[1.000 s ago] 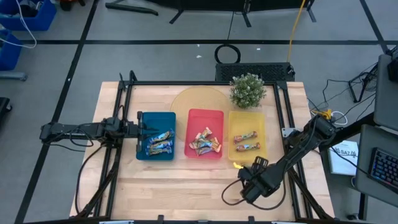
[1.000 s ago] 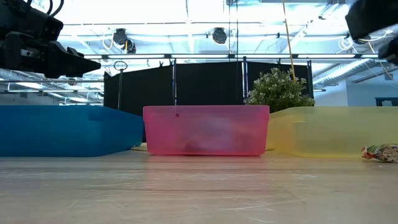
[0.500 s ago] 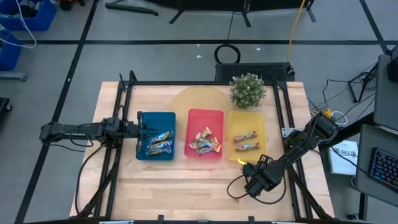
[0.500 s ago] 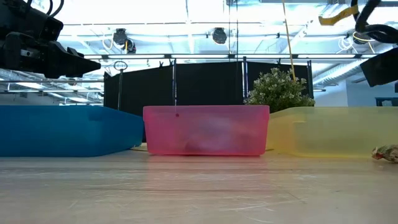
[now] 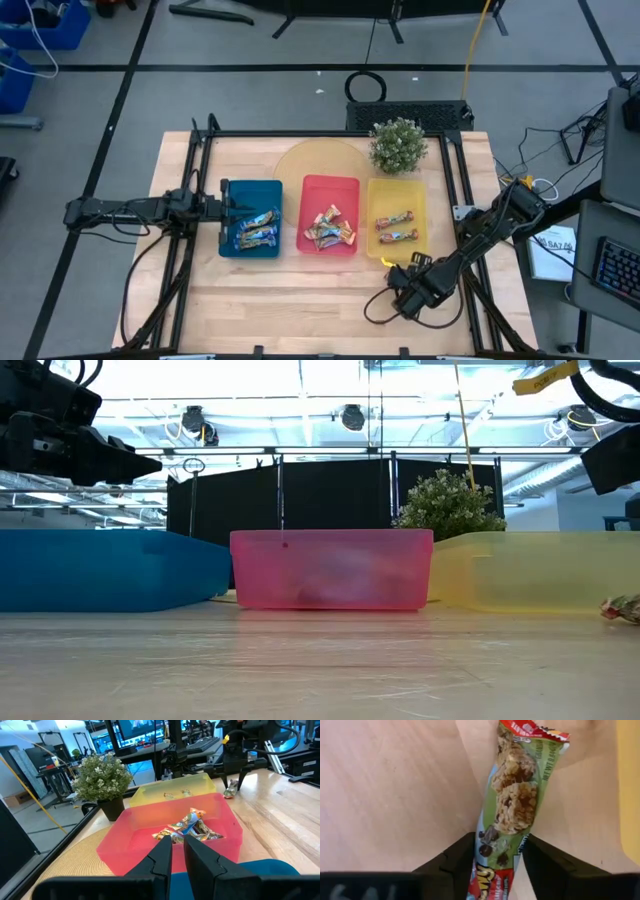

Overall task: Pick and place Granola Bars by type
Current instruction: Put the red granola bar into the yellow bin

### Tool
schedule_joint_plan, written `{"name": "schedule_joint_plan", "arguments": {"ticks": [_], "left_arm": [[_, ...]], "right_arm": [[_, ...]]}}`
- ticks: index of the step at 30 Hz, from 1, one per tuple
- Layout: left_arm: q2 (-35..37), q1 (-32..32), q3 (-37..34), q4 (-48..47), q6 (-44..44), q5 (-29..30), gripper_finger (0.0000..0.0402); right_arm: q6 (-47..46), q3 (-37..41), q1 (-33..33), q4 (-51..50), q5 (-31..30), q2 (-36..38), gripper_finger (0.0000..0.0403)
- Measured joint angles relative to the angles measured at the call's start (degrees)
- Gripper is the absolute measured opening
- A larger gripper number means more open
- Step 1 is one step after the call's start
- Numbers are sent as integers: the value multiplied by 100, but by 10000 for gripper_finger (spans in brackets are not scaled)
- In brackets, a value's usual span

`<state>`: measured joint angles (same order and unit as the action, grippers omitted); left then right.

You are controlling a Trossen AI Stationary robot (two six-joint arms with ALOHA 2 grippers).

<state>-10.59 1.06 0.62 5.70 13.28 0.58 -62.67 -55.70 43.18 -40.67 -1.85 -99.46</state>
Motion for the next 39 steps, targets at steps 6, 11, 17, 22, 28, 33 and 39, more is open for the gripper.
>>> {"name": "schedule_joint_plan", "arguments": {"ticks": [6,11,17,22,28,33,39], "left_arm": [[0,0,0,0,0,2,58],[0,-1,0,2,0,0,58],[0,-2,0,4,35,0,58],[-2,-2,0,4,44,0,58],[-1,-1,0,8,62,0,58],[0,-2,0,9,149,0,58],[0,-2,0,10,277,2,58]], "right_arm": [[191,0,2,90,40,14,86],[538,34,-24,240,191,389,40],[1057,24,-204,563,80,1245,41],[1768,17,-459,588,-446,1983,36],[2980,13,-1041,207,-1558,2915,32],[3967,11,-2266,-316,-1898,3437,28],[4877,11,-4107,-1303,-1216,3368,30]]}}
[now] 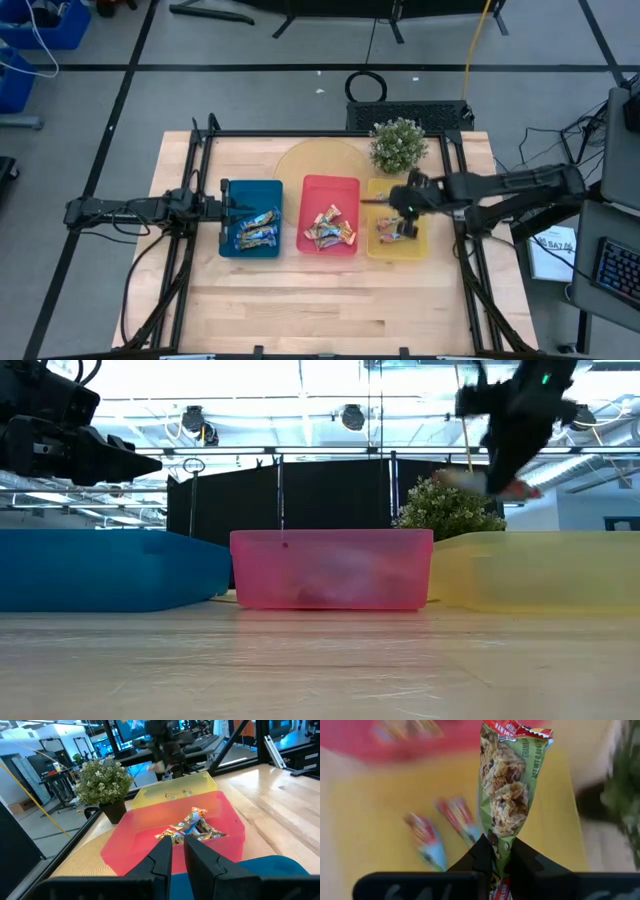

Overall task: Pick and place Granola Bars by type
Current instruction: Put the red granola bar into the yellow bin

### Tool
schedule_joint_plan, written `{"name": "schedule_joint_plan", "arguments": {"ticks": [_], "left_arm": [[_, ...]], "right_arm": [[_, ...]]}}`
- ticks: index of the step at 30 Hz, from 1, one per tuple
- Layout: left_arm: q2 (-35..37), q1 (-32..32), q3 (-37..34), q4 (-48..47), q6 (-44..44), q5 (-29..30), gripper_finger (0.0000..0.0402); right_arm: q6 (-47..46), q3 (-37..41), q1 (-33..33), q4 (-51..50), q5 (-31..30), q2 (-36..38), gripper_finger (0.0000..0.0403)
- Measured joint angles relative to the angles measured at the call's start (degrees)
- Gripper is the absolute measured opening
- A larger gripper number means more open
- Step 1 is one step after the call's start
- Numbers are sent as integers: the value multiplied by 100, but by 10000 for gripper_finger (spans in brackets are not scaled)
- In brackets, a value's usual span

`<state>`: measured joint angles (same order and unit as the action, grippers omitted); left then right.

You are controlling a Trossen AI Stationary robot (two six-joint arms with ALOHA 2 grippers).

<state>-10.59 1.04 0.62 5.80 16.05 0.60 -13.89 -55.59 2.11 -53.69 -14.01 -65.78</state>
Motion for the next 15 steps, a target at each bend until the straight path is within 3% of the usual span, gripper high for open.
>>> {"name": "schedule_joint_plan", "arguments": {"ticks": [5,15], "left_arm": [[-1,2,0,-2,42,0,58],[-2,2,0,-22,37,2,58]], "right_arm": [[903,119,-664,-504,403,-426,28],[1612,214,-689,-35,548,-1532,30]]}}
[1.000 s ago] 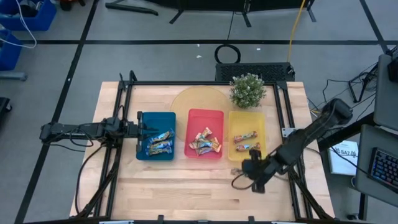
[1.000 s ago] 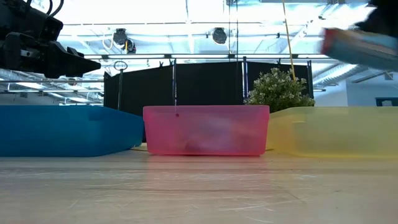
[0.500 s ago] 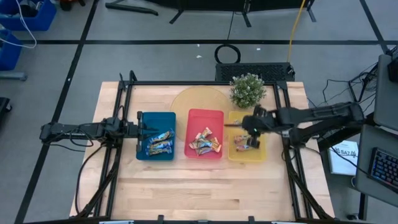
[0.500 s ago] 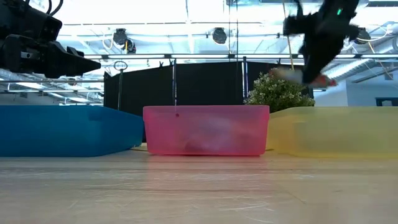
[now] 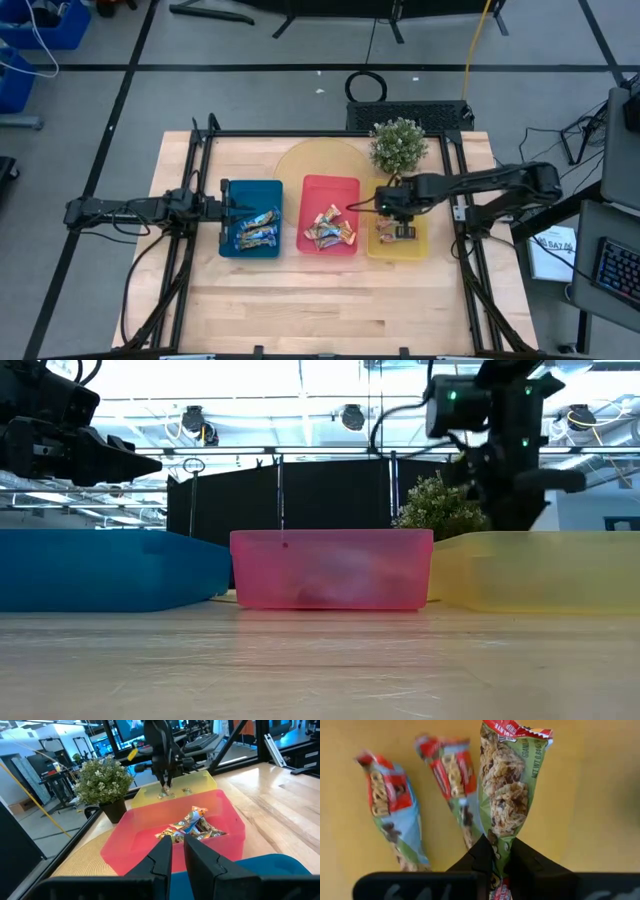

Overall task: Pick and place Granola Bars by type
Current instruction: Put the red granola bar into the yellow bin, then return to Home Position

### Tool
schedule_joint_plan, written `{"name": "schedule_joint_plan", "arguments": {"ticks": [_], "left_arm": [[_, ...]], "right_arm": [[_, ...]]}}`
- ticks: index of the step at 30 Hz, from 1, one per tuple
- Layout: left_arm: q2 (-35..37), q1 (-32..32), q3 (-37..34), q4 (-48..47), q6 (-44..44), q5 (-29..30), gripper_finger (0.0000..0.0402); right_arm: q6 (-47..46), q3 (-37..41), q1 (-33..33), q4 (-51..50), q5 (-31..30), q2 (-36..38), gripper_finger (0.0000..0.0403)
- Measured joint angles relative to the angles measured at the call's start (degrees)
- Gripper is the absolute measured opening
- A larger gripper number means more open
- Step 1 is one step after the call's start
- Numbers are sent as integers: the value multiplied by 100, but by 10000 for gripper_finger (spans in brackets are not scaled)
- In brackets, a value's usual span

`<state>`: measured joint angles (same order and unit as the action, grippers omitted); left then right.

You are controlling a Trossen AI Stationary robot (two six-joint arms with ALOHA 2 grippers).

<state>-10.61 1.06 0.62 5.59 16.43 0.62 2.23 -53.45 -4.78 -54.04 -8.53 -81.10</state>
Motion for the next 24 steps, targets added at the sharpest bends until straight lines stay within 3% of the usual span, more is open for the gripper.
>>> {"name": "schedule_joint_plan", "arguments": {"ticks": [6,10,19,24], "left_arm": [[0,0,0,-22,4,0,58],[2,0,0,20,149,8,58],[0,0,0,21,146,313,58],[0,0,0,85,144,564,58]], "right_arm": [[-6,0,0,3,280,-413,32],[-135,0,0,-41,279,-359,57],[-445,0,1,-73,-6,341,145],[-1063,-1,81,-52,130,1162,159]]}}
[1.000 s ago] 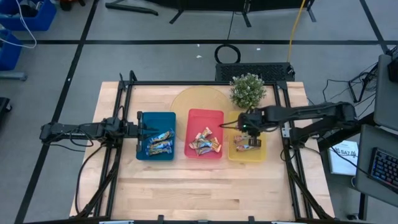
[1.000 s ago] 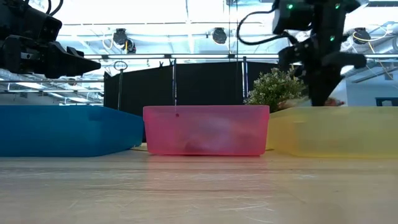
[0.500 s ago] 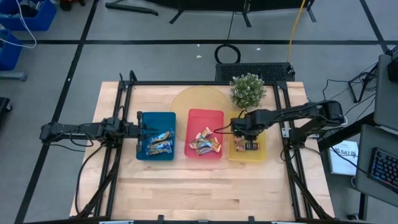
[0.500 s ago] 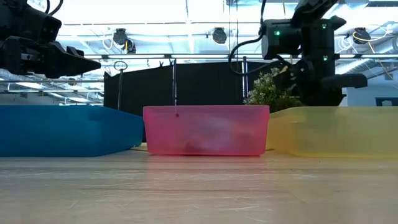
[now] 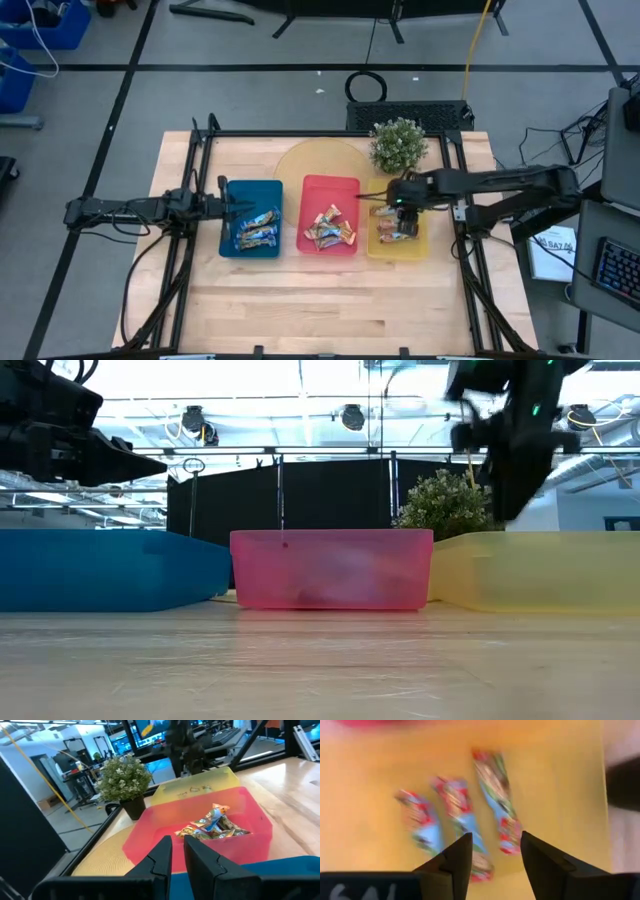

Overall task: Pick and place Granola Bars by type
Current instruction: Return to Home Position

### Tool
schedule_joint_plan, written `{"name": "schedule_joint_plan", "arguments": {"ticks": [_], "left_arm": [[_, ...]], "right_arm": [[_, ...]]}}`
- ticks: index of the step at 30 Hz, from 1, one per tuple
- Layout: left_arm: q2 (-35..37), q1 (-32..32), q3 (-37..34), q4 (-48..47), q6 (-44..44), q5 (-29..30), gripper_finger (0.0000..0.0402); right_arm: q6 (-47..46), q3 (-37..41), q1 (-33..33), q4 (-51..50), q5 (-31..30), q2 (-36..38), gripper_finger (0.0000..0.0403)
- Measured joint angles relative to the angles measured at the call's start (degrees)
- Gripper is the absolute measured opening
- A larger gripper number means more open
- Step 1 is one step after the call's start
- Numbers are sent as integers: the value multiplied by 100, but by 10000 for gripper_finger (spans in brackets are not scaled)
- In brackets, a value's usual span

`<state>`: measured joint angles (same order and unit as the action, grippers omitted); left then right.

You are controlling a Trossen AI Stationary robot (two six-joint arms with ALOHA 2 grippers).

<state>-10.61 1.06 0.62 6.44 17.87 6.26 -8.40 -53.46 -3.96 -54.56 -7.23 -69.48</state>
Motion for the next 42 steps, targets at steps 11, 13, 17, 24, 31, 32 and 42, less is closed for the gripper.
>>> {"name": "schedule_joint_plan", "arguments": {"ticks": [11,13,17,24,31,32,42], "left_arm": [[2,-1,0,241,52,181,58],[2,-2,0,245,-19,136,58],[4,-17,0,525,132,-519,53],[19,-83,0,619,732,-604,8],[21,-81,0,864,955,-579,6],[21,-79,0,872,996,-583,6],[19,-70,0,856,892,-668,4]], "right_arm": [[-908,226,1346,1287,-26,1948,73],[-660,496,1648,1796,-153,2151,54],[49,1116,2076,2675,-934,2532,8],[521,1709,2081,2866,-1039,3615,1],[1166,2488,2083,3336,-1083,5018,1],[1173,2619,2083,3310,-1109,5226,1],[983,3491,2083,4204,-1492,6734,0]]}}
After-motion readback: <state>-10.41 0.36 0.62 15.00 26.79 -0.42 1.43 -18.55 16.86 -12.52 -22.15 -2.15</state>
